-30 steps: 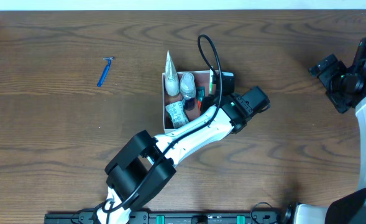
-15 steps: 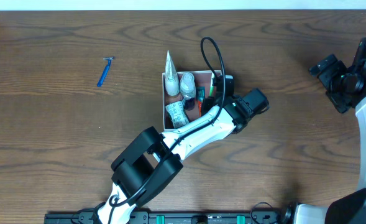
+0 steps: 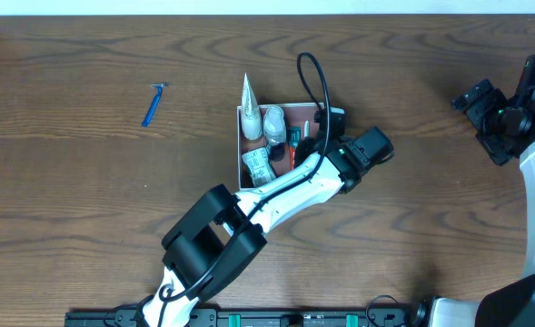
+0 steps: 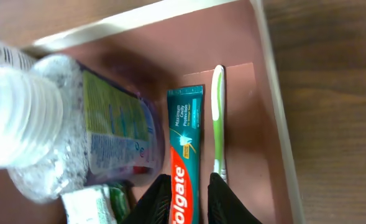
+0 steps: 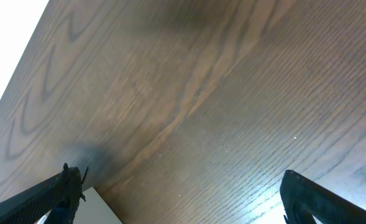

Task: Pack container
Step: 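Carry toothbrush with left gripper and lay it in the box, then release toothbrush and move left gripper to the blue razor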

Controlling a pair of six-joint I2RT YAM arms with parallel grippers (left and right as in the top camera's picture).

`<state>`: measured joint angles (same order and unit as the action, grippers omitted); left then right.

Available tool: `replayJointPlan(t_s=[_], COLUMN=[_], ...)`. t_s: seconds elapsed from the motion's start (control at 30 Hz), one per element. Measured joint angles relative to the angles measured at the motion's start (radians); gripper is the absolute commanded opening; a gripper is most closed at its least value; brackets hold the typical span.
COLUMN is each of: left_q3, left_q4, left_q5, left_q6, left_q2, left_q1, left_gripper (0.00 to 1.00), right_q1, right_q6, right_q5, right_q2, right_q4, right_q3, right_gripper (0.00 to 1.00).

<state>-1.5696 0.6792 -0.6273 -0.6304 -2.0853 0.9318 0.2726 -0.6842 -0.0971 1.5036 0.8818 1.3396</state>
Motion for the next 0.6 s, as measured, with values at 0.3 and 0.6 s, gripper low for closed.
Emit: replayJointPlan(t_s=[0.3, 0.6], left_q3=[-0.053, -0.098], left_q4=[0.067, 0.141], left_q5=[-0.024, -0.093], left_q6=[0.223, 0.356], left_q2=[0.262, 0.575], left_q1=[0.008, -0.323], left_gripper=[0.31, 0.76], right_q1=[0.000, 0.000], right_q6=[0.000, 0.000], right_q5=[0.000, 0.000], right_q2=[0.000, 0.000], right_q4=[0.000, 0.000], right_q3=[0.000, 0.000], right_gripper=[0.99, 0.99])
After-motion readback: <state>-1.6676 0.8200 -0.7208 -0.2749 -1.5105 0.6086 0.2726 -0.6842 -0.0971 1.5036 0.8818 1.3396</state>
